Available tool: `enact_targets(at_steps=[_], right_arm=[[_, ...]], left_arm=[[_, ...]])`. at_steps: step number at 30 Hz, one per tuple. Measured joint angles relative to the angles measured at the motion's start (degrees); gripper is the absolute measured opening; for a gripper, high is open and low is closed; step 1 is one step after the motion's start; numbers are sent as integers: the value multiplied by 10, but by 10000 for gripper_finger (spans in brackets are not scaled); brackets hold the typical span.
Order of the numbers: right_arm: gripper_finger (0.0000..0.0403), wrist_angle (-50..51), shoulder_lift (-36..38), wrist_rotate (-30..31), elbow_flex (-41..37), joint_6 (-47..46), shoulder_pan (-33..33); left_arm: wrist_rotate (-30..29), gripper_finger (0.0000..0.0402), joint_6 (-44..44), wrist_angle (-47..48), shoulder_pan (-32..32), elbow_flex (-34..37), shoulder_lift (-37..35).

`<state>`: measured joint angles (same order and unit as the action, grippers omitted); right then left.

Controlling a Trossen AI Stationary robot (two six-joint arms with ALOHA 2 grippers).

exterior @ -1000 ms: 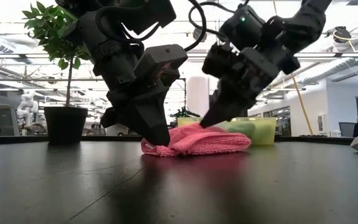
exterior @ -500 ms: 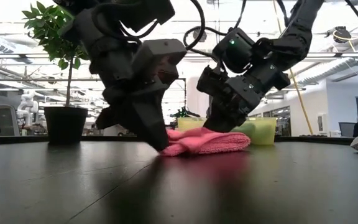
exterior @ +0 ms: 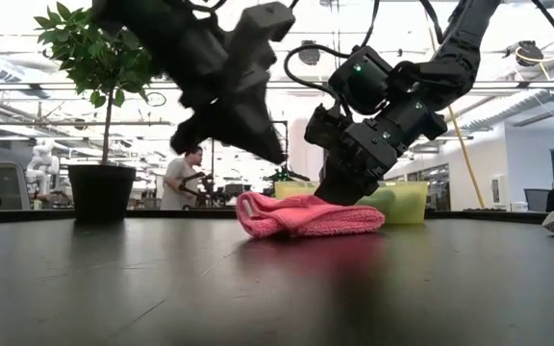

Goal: Fold microfiber towels
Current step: Fold the pink microfiber cloth

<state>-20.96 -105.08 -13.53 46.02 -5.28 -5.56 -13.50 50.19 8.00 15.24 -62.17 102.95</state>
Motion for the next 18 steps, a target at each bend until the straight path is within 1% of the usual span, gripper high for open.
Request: enact_targets(at_steps=[2, 3, 8, 11, 13, 18], right_arm=[[0, 0, 0, 0, 0, 0, 0], [0, 0, 0, 0, 0, 0, 0], [0, -1, 0, 0, 0, -13, 0], [0, -1, 0, 0, 0, -14, 0], [0, -1, 0, 0, 0, -15, 0], [0, -1, 0, 0, 0, -16, 0]], left_arm=[[-41, 26, -17, -16, -9, 0, -4], [-49, 26, -25, -27, -13, 0, -2], [-31, 26, -30, -91, -25, 0, 31], [-31, 26, -31, -125, -25, 0, 49], [-32, 26, -31, -124, -25, 0, 61], [-65, 26, -41, -128, -28, 1, 90]])
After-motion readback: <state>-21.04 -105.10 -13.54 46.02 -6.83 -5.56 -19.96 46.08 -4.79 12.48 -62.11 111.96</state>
